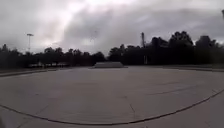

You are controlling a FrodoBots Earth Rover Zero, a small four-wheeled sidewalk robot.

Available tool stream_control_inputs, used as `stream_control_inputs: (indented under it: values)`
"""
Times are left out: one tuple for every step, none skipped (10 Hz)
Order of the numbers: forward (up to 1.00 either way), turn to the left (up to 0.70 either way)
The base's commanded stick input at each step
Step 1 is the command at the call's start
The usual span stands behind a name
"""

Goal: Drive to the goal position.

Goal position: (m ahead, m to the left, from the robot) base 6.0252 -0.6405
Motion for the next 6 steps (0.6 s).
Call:
stream_control_inputs:
  values:
    - [0.70, 0.00]
    - [0.70, 0.00]
    - [0.70, 0.00]
    - [0.70, 0.00]
    - [0.70, 0.00]
    - [0.70, 0.00]
